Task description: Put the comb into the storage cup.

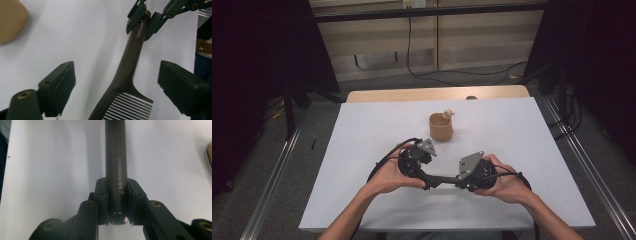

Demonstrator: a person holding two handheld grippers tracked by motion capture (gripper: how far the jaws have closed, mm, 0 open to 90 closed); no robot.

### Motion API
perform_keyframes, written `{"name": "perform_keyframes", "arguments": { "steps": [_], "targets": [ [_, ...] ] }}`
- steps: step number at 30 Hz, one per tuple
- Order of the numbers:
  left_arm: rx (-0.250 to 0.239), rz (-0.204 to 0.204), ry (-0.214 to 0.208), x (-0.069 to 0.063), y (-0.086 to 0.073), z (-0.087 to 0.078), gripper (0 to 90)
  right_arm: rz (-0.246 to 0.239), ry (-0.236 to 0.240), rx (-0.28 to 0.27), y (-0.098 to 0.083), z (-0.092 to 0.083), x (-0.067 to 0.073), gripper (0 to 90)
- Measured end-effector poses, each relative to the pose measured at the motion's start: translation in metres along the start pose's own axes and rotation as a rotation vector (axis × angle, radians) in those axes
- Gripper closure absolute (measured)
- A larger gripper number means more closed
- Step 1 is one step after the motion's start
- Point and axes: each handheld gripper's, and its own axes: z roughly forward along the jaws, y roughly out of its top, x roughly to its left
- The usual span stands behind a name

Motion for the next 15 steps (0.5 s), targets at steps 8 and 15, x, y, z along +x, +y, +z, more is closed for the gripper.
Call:
{"name": "perform_keyframes", "arguments": {
  "steps": [8, 15],
  "targets": [
    [-0.101, 0.002, 0.048, -0.006, -0.009, -0.018, 5.9, 0.055, -0.010, -0.015, -0.005, -0.003, -0.003, 72.6],
    [-0.199, -0.044, 0.057, 0.002, -0.025, -0.033, 6.1, 0.105, -0.014, -0.013, -0.013, -0.005, -0.004, 72.6]
  ]
}}
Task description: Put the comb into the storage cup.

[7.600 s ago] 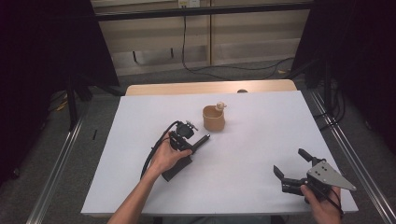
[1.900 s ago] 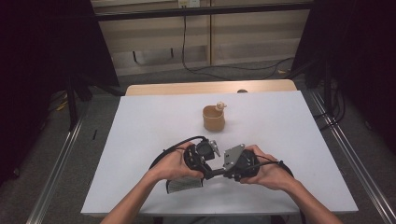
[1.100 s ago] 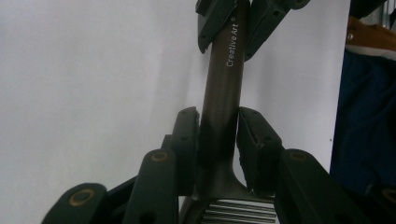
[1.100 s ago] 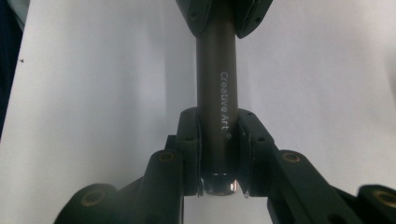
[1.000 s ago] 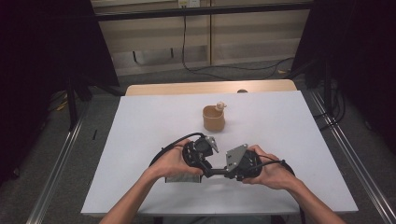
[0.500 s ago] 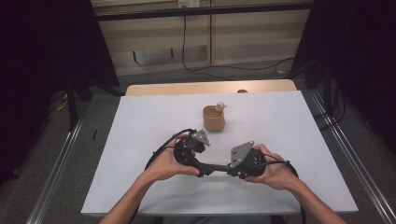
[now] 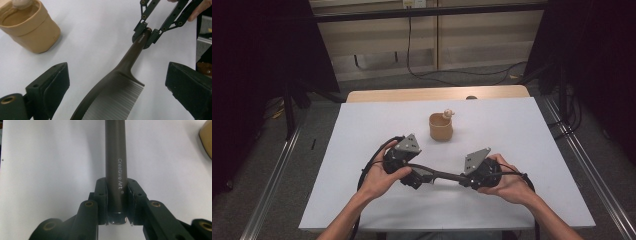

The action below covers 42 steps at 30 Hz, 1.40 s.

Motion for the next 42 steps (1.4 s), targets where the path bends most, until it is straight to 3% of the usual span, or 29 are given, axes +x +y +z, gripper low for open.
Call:
{"name": "perform_keyframes", "arguments": {
  "steps": [5, 8, 11, 14, 19, 26, 28, 30, 33, 37, 39, 42],
  "targets": [
    [-0.016, -0.011, 0.022, 0.002, -0.010, -0.004, 5.8, 0.033, -0.010, -0.002, -0.009, -0.005, 0.001, 72.6],
    [-0.042, -0.032, 0.054, 0.003, -0.014, -0.007, 5.5, 0.054, -0.019, -0.003, -0.014, -0.007, 0.001, 72.6],
    [-0.086, -0.022, 0.102, 0.003, -0.019, -0.011, 5.4, 0.079, -0.030, -0.010, -0.018, -0.011, 0.000, 72.6],
    [-0.113, -0.042, 0.100, 0.004, -0.024, -0.016, 5.3, 0.120, -0.046, -0.013, -0.023, -0.013, -0.003, 72.6],
    [-0.129, -0.065, 0.154, 0.003, -0.033, -0.020, 4.5, 0.162, -0.061, -0.016, -0.030, -0.015, -0.007, 72.6],
    [-0.168, -0.110, 0.182, -0.001, -0.052, -0.023, 4.5, 0.221, -0.091, -0.031, -0.037, -0.019, -0.004, 72.6],
    [-0.160, -0.100, 0.186, -0.003, -0.058, -0.024, 4.5, 0.243, -0.096, -0.044, -0.041, -0.020, -0.003, 72.6],
    [-0.184, -0.085, 0.224, -0.008, -0.063, -0.025, 4.7, 0.263, -0.094, -0.061, -0.045, -0.021, -0.003, 72.6],
    [-0.195, -0.093, 0.210, -0.012, -0.070, -0.027, 4.3, 0.290, -0.098, -0.082, -0.051, -0.021, -0.001, 72.6],
    [-0.219, -0.134, 0.195, -0.014, -0.081, -0.024, 4.3, 0.312, -0.098, -0.101, -0.056, -0.018, -0.002, 72.6],
    [-0.224, -0.143, 0.214, -0.014, -0.089, -0.021, 4.3, 0.321, -0.086, -0.118, -0.058, -0.016, -0.001, 72.6],
    [-0.215, -0.191, 0.254, -0.014, -0.096, -0.015, 4.6, 0.324, -0.085, -0.129, -0.059, -0.012, 0.001, 72.6]
  ]
}}
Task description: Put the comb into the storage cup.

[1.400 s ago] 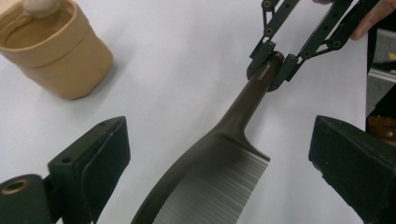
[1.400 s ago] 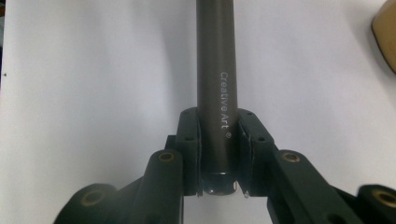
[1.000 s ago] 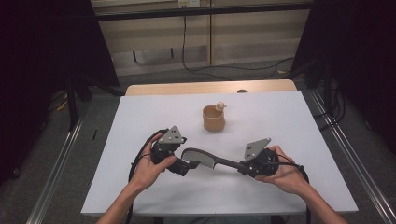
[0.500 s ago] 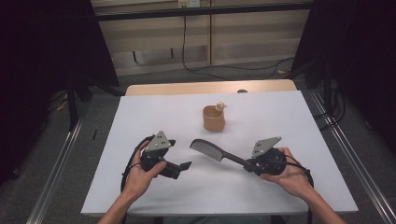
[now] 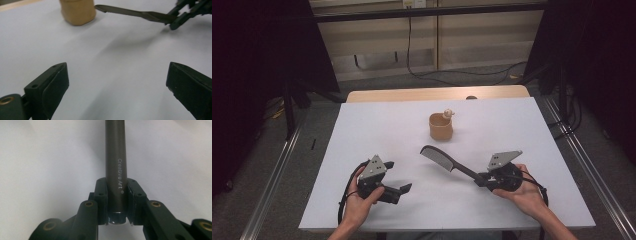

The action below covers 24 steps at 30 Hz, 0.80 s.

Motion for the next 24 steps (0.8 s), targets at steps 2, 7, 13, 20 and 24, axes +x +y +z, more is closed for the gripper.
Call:
{"name": "perform_keyframes", "arguments": {
  "steps": [2, 7, 13, 20, 24],
  "targets": [
    [0.001, 0.015, -0.016, 0.001, 0.001, -0.001, 4.5, 0.004, -0.001, -0.011, 0.000, 0.002, 0.001, 72.5],
    [-0.047, -0.004, -0.017, 0.000, -0.002, -0.005, 4.1, 0.013, 0.003, -0.069, 0.001, 0.000, 0.002, 72.6],
    [-0.053, -0.010, -0.017, -0.001, -0.008, -0.006, 4.0, 0.033, -0.010, -0.132, -0.001, -0.001, 0.004, 72.5],
    [-0.107, -0.020, -0.002, -0.001, -0.008, -0.011, 3.7, 0.041, 0.012, -0.253, -0.003, -0.001, 0.005, 72.5],
    [-0.089, -0.012, -0.005, -0.004, -0.008, -0.009, 4.2, 0.037, 0.022, -0.286, -0.002, -0.001, 0.008, 72.5]
  ]
}}
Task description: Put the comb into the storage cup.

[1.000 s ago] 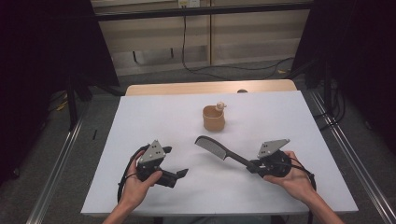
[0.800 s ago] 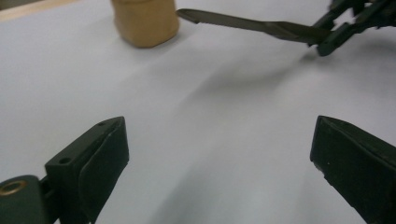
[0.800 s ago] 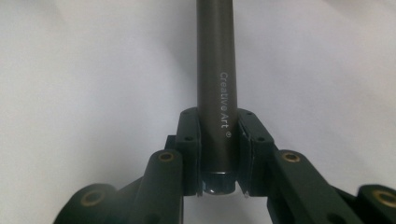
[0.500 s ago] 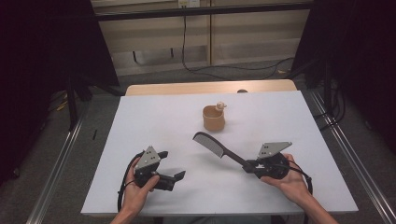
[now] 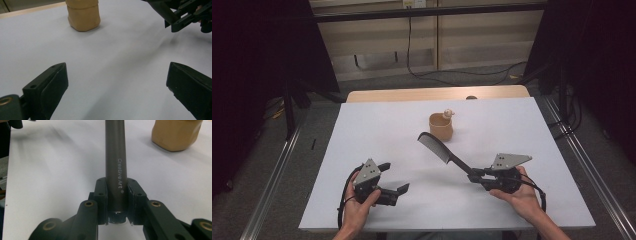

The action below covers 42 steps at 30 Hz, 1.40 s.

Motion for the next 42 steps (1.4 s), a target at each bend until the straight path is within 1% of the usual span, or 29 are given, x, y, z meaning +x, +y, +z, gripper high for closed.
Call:
{"name": "perform_keyframes", "arguments": {
  "steps": [1, 2, 3, 9, 11, 12, 14, 16, 17, 18, 21, 22, 23, 24, 25, 26, 28, 29, 32, 33, 35, 38, 40, 42],
  "targets": [
    [0.003, 0.007, -0.004, -0.001, 0.000, 0.000, 4.1, 0.001, 0.003, -0.008, 0.000, 0.000, 0.000, 72.5],
    [0.003, 0.004, -0.006, -0.002, 0.001, 0.000, 4.3, 0.000, 0.007, -0.016, 0.000, 0.001, 0.000, 72.5],
    [-0.008, 0.011, 0.002, -0.003, 0.001, 0.000, 4.7, 0.004, 0.012, -0.026, -0.001, 0.001, 0.001, 72.5],
    [-0.029, 0.016, -0.003, -0.008, 0.003, 0.002, 4.6, 0.000, 0.030, -0.086, -0.002, 0.003, 0.001, 72.4],
    [-0.030, 0.005, -0.012, -0.009, 0.003, 0.003, 4.6, 0.006, 0.041, -0.102, -0.002, 0.003, 0.002, 72.5],
    [-0.027, 0.011, -0.005, -0.010, 0.003, 0.003, 4.6, 0.003, 0.037, -0.111, -0.003, 0.004, 0.002, 72.5],
    [-0.024, 0.015, -0.017, -0.011, 0.003, 0.004, 4.4, 0.003, 0.043, -0.125, -0.003, 0.004, 0.003, 72.4],
    [-0.026, 0.023, -0.005, -0.014, 0.004, 0.005, 4.0, 0.000, 0.048, -0.138, -0.003, 0.005, 0.003, 72.4],
    [-0.030, 0.024, -0.008, -0.014, 0.005, 0.005, 4.0, -0.004, 0.051, -0.145, -0.004, 0.005, 0.003, 72.4],
    [-0.032, 0.027, -0.002, -0.016, 0.006, 0.005, 4.0, -0.006, 0.051, -0.148, -0.004, 0.006, 0.004, 72.4],
    [-0.054, 0.042, -0.003, -0.019, 0.009, 0.005, 4.2, -0.001, 0.067, -0.168, -0.004, 0.007, 0.006, 72.4],
    [-0.064, 0.038, -0.001, -0.020, 0.009, 0.006, 4.3, 0.001, 0.076, -0.179, -0.004, 0.007, 0.006, 72.5],
    [-0.072, 0.047, -0.013, -0.021, 0.010, 0.007, 4.6, 0.000, 0.080, -0.188, -0.003, 0.007, 0.007, 72.5],
    [-0.074, 0.054, -0.016, -0.022, 0.011, 0.008, 5.3, 0.000, 0.082, -0.194, -0.003, 0.007, 0.007, 72.5],
    [-0.093, 0.057, -0.014, -0.024, 0.011, 0.010, 5.7, 0.003, 0.087, -0.200, -0.003, 0.007, 0.008, 72.5],
    [-0.101, 0.067, -0.015, -0.025, 0.011, 0.011, 5.8, 0.006, 0.092, -0.208, -0.003, 0.008, 0.008, 72.5],
    [-0.109, 0.069, -0.043, -0.026, 0.014, 0.013, 6.3, 0.008, 0.097, -0.215, -0.003, 0.008, 0.008, 72.4],
    [-0.119, 0.060, -0.067, -0.027, 0.015, 0.014, 6.7, 0.010, 0.099, -0.220, -0.003, 0.008, 0.009, 72.4],
    [-0.125, 0.058, -0.093, -0.029, 0.018, 0.017, 6.6, 0.007, 0.103, -0.243, -0.002, 0.007, 0.010, 72.4],
    [-0.129, 0.061, -0.109, -0.030, 0.019, 0.018, 6.6, 0.007, 0.109, -0.251, -0.002, 0.007, 0.010, 72.5],
    [-0.163, 0.038, -0.112, -0.032, 0.020, 0.018, 5.3, 0.001, 0.116, -0.268, -0.001, 0.006, 0.012, 72.4],
    [-0.232, 0.023, -0.163, -0.032, 0.022, 0.019, 3.1, 0.004, 0.130, -0.285, -0.001, 0.006, 0.013, 72.4],
    [-0.252, 0.022, -0.173, -0.034, 0.025, 0.021, 2.9, 0.005, 0.140, -0.296, 0.000, 0.006, 0.013, 72.5],
    [-0.269, 0.028, -0.203, -0.037, 0.028, 0.025, 2.9, 0.009, 0.152, -0.308, 0.000, 0.005, 0.013, 72.5]
  ]
}}
